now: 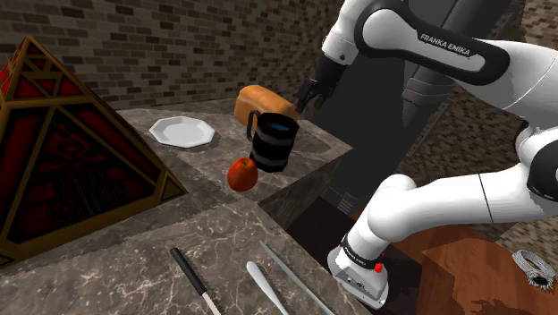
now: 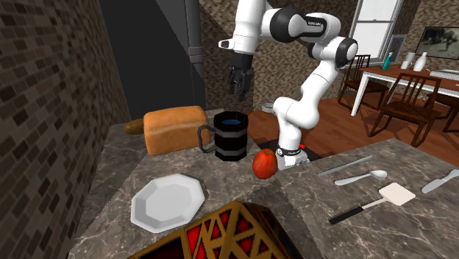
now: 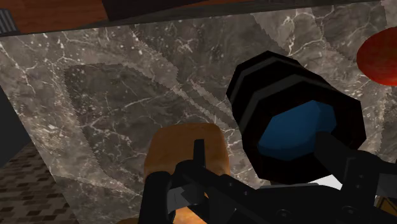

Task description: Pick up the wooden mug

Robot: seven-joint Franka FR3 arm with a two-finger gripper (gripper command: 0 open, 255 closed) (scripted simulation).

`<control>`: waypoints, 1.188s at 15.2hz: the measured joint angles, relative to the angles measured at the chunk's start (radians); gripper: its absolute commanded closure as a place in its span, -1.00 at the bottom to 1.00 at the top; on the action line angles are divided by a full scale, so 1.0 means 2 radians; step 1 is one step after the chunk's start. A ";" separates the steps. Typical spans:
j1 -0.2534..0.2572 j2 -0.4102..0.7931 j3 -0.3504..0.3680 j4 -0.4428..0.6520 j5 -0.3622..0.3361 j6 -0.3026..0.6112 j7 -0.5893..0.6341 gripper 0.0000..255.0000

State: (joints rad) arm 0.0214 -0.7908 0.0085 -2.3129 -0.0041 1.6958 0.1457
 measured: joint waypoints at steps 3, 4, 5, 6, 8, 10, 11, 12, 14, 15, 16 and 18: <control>0.003 0.033 0.001 0.021 0.005 0.001 0.001 -1.00; 0.004 0.057 0.001 0.035 0.008 0.001 0.000 -1.00; 0.007 0.081 0.002 0.052 0.013 -0.001 0.001 -1.00; 0.009 0.105 0.004 0.068 0.017 -0.002 0.003 -1.00; 0.012 0.153 0.002 0.101 0.024 -0.008 -0.001 -1.00; 0.016 0.200 0.004 0.132 0.033 -0.011 0.000 -1.00; 0.018 0.224 0.004 0.151 0.037 -0.017 -0.001 -1.00; 0.020 0.246 0.005 0.167 0.041 -0.019 0.000 -1.00; 0.021 0.268 0.006 0.176 0.044 -0.014 -0.001 -1.00; 0.022 0.271 0.006 0.173 0.045 -0.009 -0.001 -1.00; 0.021 0.272 0.006 0.167 0.045 -0.002 -0.002 -1.00; 0.022 0.274 0.006 0.154 0.046 0.011 -0.003 -1.00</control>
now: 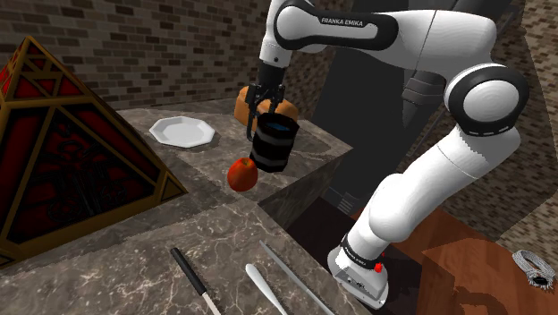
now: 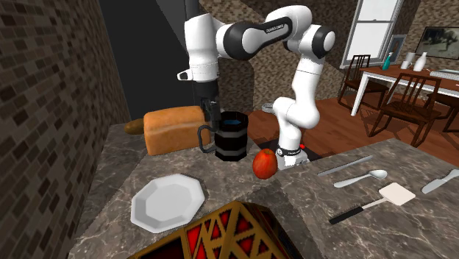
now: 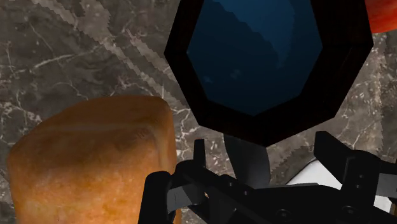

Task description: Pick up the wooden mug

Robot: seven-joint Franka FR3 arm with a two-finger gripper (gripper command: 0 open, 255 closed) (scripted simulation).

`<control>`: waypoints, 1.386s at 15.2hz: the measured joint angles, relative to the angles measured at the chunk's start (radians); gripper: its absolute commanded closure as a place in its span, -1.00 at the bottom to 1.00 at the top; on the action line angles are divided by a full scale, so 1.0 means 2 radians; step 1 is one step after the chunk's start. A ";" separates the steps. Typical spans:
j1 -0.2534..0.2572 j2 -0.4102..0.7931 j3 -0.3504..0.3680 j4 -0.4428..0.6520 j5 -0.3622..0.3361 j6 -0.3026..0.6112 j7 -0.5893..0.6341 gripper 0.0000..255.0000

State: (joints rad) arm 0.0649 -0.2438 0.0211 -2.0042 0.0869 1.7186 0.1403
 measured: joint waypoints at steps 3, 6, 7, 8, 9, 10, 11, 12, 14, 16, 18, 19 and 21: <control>0.000 0.000 0.000 -0.015 0.000 0.014 -0.001 1.00; 0.000 0.000 0.000 -0.018 0.000 0.017 -0.002 1.00; 0.000 0.000 0.000 -0.018 0.000 0.018 -0.002 1.00; 0.000 0.000 0.000 -0.018 0.000 0.018 -0.002 1.00; 0.000 -0.001 0.000 -0.018 0.000 0.018 -0.002 1.00; 0.000 -0.001 0.000 -0.018 0.000 0.018 -0.002 1.00; 0.000 0.000 0.000 -0.018 0.000 0.018 -0.002 1.00; 0.000 0.000 0.000 -0.018 0.000 0.018 -0.002 1.00; 0.000 0.001 0.000 -0.014 0.000 0.014 -0.002 1.00; 0.000 0.000 -0.001 -0.003 0.000 0.002 -0.001 1.00; 0.000 0.003 0.000 0.012 0.000 -0.010 0.001 1.00; 0.000 0.003 0.000 0.018 0.000 -0.016 0.002 1.00; 0.000 0.001 -0.001 0.031 -0.001 -0.031 0.002 1.00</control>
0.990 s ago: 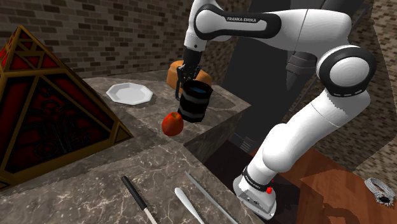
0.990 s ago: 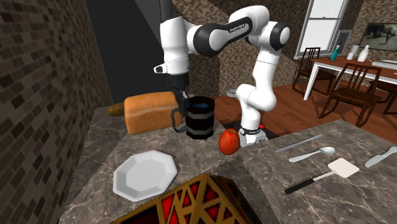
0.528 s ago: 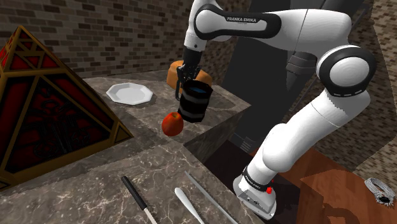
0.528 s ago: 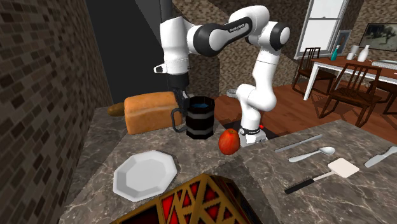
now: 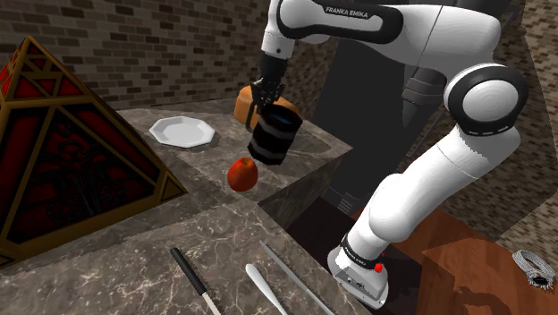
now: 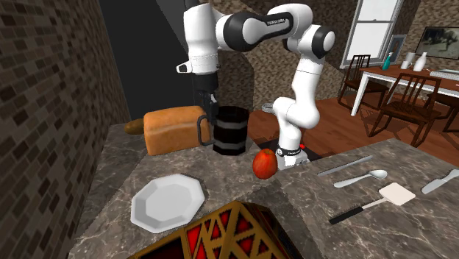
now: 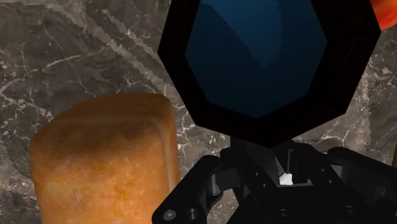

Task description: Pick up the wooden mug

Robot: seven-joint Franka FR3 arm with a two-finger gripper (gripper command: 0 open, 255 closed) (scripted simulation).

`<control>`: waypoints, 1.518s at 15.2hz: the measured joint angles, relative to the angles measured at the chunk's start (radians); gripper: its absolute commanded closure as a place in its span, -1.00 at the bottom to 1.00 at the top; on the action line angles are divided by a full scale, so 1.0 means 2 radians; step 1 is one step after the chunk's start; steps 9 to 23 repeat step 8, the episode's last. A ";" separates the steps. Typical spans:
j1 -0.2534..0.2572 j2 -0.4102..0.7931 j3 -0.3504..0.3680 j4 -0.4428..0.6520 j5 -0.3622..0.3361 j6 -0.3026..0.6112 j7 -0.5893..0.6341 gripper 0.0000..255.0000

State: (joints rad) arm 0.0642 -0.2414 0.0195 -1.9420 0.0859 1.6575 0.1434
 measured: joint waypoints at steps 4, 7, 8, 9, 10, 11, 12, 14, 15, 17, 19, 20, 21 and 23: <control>0.000 0.004 0.000 0.030 0.000 -0.026 0.002 1.00; -0.001 0.008 -0.001 0.055 -0.001 -0.047 0.002 1.00; 0.000 0.009 -0.001 0.059 -0.001 -0.050 0.003 1.00; 0.000 0.009 -0.001 0.059 -0.001 -0.050 0.003 1.00; 0.000 0.009 -0.001 0.059 -0.001 -0.050 0.003 1.00; 0.000 0.009 -0.001 0.059 -0.001 -0.050 0.003 1.00; 0.000 0.009 -0.001 0.059 -0.001 -0.050 0.003 1.00; 0.000 0.009 -0.001 0.059 -0.001 -0.050 0.003 1.00; 0.000 0.009 -0.001 0.059 -0.001 -0.050 0.003 1.00; 0.000 0.009 -0.001 0.059 -0.001 -0.050 0.003 1.00; 0.000 0.009 -0.001 0.059 -0.001 -0.050 0.003 1.00; 0.000 0.009 -0.001 0.059 -0.001 -0.050 0.003 1.00; 0.000 0.009 -0.001 0.059 -0.001 -0.050 0.003 1.00; 0.000 0.009 -0.001 0.059 -0.001 -0.050 0.003 1.00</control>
